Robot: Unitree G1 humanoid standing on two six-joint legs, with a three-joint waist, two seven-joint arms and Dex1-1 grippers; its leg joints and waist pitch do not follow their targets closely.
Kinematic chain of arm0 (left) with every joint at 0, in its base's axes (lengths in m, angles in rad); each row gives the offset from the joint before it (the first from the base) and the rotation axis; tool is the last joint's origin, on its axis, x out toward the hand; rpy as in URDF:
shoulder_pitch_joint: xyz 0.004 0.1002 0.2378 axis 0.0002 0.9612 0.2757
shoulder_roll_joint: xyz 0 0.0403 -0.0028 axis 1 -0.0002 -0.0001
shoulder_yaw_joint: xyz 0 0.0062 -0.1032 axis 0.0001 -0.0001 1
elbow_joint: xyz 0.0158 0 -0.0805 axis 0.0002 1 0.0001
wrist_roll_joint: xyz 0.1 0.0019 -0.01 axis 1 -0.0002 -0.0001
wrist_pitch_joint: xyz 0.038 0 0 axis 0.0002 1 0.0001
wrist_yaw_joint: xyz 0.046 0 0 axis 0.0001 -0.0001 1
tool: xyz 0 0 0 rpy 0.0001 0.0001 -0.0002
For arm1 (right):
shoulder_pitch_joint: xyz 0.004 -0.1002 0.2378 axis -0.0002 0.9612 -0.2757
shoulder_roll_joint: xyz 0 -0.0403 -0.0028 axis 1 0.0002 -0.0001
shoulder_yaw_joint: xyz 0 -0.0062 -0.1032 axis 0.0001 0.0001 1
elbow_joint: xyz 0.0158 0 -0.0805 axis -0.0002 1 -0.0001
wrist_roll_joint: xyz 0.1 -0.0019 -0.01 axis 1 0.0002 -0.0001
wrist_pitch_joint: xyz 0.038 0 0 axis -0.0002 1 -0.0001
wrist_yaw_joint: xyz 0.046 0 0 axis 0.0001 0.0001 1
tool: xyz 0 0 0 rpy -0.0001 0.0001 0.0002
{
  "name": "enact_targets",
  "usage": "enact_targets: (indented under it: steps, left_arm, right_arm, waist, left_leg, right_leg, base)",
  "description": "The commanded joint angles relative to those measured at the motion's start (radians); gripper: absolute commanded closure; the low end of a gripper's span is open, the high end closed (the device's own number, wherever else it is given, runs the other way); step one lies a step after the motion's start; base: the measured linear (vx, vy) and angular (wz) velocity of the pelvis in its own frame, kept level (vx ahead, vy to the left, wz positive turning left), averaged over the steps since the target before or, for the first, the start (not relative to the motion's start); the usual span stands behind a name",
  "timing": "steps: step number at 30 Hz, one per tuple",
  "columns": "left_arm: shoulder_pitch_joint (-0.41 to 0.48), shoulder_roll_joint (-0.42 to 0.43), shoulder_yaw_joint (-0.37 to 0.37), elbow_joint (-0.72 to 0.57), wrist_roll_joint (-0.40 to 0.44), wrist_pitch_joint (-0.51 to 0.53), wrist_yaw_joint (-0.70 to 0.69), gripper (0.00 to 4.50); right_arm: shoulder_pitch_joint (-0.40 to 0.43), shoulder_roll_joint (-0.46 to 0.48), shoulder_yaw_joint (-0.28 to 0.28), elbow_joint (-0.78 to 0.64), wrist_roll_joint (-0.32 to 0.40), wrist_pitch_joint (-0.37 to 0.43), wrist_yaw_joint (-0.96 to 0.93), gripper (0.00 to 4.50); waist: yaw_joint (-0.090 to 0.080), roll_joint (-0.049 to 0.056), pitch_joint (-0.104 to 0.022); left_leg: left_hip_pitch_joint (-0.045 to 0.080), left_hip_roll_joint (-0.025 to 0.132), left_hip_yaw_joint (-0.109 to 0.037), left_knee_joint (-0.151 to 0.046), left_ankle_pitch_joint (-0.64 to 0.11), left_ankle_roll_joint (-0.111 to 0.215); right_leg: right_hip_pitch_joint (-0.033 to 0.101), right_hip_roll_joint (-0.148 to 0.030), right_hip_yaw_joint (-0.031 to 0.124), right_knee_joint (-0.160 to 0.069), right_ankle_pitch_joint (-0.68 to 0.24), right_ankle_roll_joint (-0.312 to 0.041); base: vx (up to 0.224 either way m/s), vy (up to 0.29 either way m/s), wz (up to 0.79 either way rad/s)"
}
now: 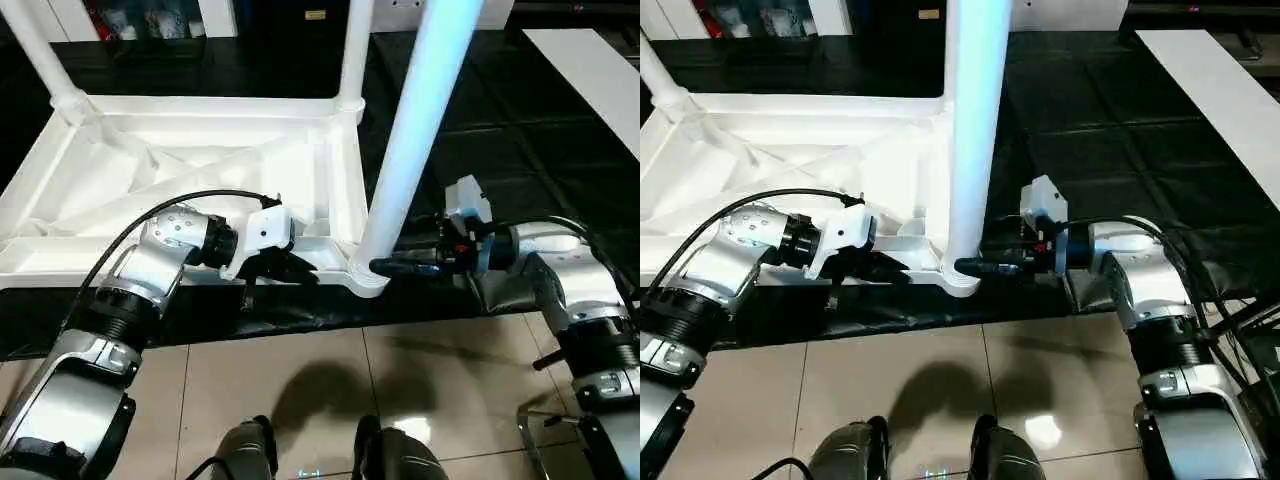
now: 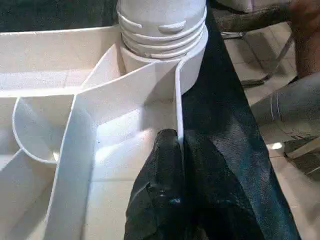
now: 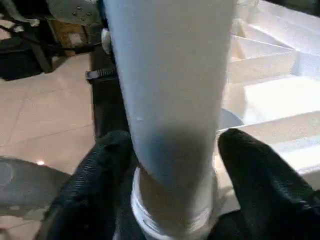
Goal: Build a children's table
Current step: Rotate leg to tighten
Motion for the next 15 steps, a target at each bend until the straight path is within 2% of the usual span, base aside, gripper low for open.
enact_targets:
  steps: [1, 4, 5, 8, 11, 15]
  left_arm:
    - [0.013, -0.013, -0.04, -0.039, 0.001, -0.015, -0.044, 4.5]
    - [0.017, -0.011, -0.047, -0.049, -0.002, -0.017, -0.053, 4.5]
    - [0.018, -0.011, -0.048, -0.052, -0.003, -0.016, -0.056, 4.5]
    - [0.019, -0.008, -0.051, -0.055, -0.002, -0.014, -0.063, 4.5]
    - [0.02, -0.005, -0.054, -0.056, 0.004, -0.016, -0.064, 4.5]
    - [0.024, -0.002, -0.051, -0.062, 0.005, -0.01, -0.067, 4.5]
  right_arm:
    - [-0.004, -0.005, 0.015, -0.003, 0.006, 0.002, 0.027, 1.71]
    - [-0.005, -0.005, 0.019, 0.0, 0.009, 0.007, 0.059, 1.86]
    - [-0.007, -0.006, 0.021, 0.002, 0.009, 0.006, 0.066, 2.12]
    - [-0.015, -0.004, 0.023, 0.016, 0.004, -0.005, 0.065, 2.2]
    - [-0.017, -0.002, 0.023, 0.021, 0.009, -0.004, 0.069, 2.47]
    - [-0.014, 0.001, 0.025, 0.015, 0.014, 0.007, 0.085, 2.56]
  waist:
    - [-0.003, -0.007, -0.102]
    - [-0.003, -0.007, -0.103]
    - [-0.001, -0.006, -0.103]
    - [0.003, -0.005, -0.103]
    - [0.005, -0.006, -0.101]
    - [0.005, -0.007, -0.101]
  left_leg:
    - [0.028, 0.06, -0.023, -0.068, -0.282, 0.07]
    - [0.028, 0.061, -0.024, -0.068, -0.273, 0.07]
    - [0.028, 0.061, -0.023, -0.068, -0.271, 0.071]
    - [0.03, 0.061, -0.023, -0.068, -0.273, 0.07]
    - [0.032, 0.061, -0.024, -0.069, -0.284, 0.064]
    - [0.029, 0.06, -0.024, -0.069, -0.281, 0.063]
  right_leg:
    - [0.07, -0.08, 0.069, -0.07, -0.474, -0.165]
    - [0.071, -0.08, 0.07, -0.07, -0.474, -0.162]
    - [0.07, -0.08, 0.071, -0.07, -0.471, -0.163]
    - [0.068, -0.079, 0.07, -0.071, -0.478, -0.163]
    - [0.067, -0.08, 0.069, -0.073, -0.496, -0.157]
    - [0.069, -0.081, 0.069, -0.075, -0.505, -0.148]
  base:
    - [0.0, 0.0, 0.0]
    - [0.0, 0.0, 0.0]
    - [0.0, 0.0, 0.0]
    - [0.0, 0.0, 0.0]
    - [0.0, 0.0, 0.0]
    - [0.0, 0.0, 0.0]
